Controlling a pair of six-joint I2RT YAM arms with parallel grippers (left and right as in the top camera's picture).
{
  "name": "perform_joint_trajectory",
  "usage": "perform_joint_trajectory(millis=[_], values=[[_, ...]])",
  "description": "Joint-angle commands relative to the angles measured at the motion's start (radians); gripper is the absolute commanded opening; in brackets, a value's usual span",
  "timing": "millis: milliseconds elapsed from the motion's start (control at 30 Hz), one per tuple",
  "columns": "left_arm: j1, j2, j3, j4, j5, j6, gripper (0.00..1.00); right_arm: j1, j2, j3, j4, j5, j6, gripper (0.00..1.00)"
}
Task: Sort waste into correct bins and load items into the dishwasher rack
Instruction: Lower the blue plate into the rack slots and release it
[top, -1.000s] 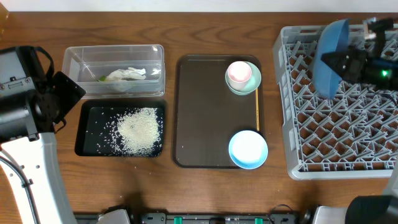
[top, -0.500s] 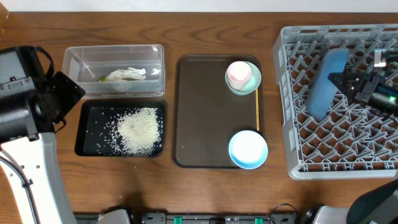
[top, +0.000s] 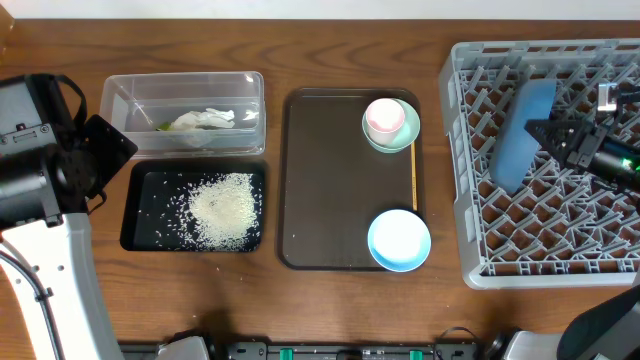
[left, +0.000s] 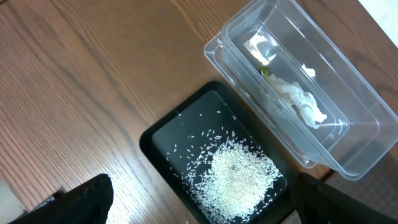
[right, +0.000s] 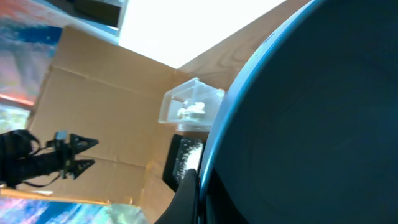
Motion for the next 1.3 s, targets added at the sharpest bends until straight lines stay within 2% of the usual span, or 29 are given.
perform_joint_trajectory(millis=[0,400,567,600,700,800,867,1133,1267], values=[[0.004,-0.003,0.006,-0.003,-0.005,-0.001,0.93,-0.008,-0.002,-0.003,0.001,0.048,-0.021,0.01],[0.004,-0.003,0.006,-0.003,-0.005,-0.001,0.93,-0.031,-0.002,-0.001,-0.042,0.291,0.018,0.01],[0.004,-0.004,0.006,-0.003,-0.005,-0.001,0.93,-0.077,-0.002,0.017,-0.059,0.367,0.041,0.15],[0.004,-0.003,0.006,-0.003,-0.005,-0.001,0.93,-0.090,-0.002,0.022,-0.067,0.393,0.053,0.21],[0.004,-0.003,0.006,-0.003,-0.005,-0.001,0.93,-0.119,-0.002,0.027,-0.076,0.449,0.068,0.49],[0.004,-0.003,0.006,-0.003,-0.005,-0.001,0.93,-0.146,-0.002,0.029,-0.079,0.520,0.108,0.59],[0.004,-0.003,0.006,-0.003,-0.005,-0.001,0.93,-0.159,-0.002,0.035,-0.090,0.529,0.110,0.71],[0.004,-0.003,0.006,-0.003,-0.005,-0.001,0.93,-0.166,-0.019,0.083,-0.169,0.529,0.110,0.80],[0.004,-0.003,0.006,-0.003,-0.005,-0.001,0.93,-0.166,-0.077,0.132,-0.227,0.529,0.106,0.78]])
